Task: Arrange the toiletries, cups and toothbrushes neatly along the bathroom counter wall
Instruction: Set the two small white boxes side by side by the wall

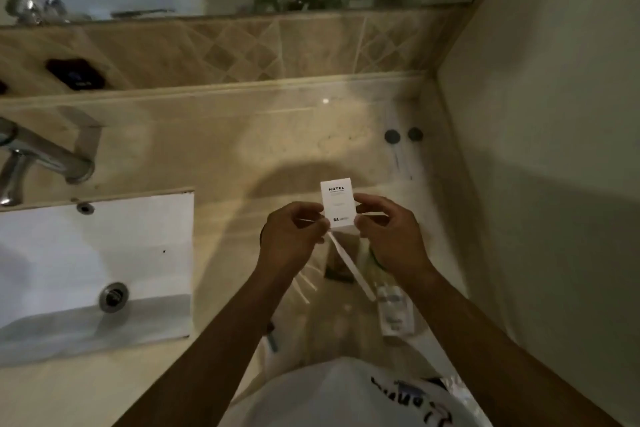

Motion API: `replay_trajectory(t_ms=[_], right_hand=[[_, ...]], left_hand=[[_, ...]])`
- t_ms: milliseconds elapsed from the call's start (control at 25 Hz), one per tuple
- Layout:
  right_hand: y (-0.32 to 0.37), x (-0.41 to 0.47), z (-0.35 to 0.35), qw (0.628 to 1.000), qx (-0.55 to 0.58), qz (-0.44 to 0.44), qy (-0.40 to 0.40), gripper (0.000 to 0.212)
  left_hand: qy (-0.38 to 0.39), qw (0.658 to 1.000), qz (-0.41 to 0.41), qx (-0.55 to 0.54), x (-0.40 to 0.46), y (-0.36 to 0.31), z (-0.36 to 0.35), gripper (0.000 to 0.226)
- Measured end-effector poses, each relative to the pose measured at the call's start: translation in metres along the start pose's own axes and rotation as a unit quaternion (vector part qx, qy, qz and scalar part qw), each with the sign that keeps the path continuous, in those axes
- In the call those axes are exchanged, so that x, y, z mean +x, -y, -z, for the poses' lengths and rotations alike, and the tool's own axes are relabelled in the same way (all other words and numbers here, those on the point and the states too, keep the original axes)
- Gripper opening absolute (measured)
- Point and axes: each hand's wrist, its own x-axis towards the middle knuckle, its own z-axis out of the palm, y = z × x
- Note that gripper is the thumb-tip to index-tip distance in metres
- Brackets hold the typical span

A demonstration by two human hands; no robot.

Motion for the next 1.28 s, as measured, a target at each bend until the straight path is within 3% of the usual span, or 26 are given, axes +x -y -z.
replay_trajectory(t_ms=[480,680,1000,1160,1280], right_hand=[[-0.006,0.199,0.004,0.995,-0.004,-0.076,-0.064,0.026],[-0.011,0.250,0.003,0.997,-0.007,-0.036,-0.067,0.026],[-0.020,0.275,-0.003,0.995,-0.059,-0.026,-0.077,0.033],[-0.009,0.254,0.012,0.994,-0.020,-0.056,-0.090,0.038],[-0.009,0.216,0.040,0.991,-0.026,-0.076,-0.109,0.037]], left_hand=[[0.006,0.999,0.051,0.012,0.173,-0.062,-0.087,0.019],[0.007,0.998,0.065,-0.003,0.224,-0.072,-0.104,0.021],[0.003,0.996,0.088,0.036,0.257,-0.063,-0.118,0.023],[0.005,0.992,0.067,0.103,0.239,-0.067,-0.110,0.048],[0.011,0.997,0.039,0.071,0.194,-0.071,-0.097,0.030]])
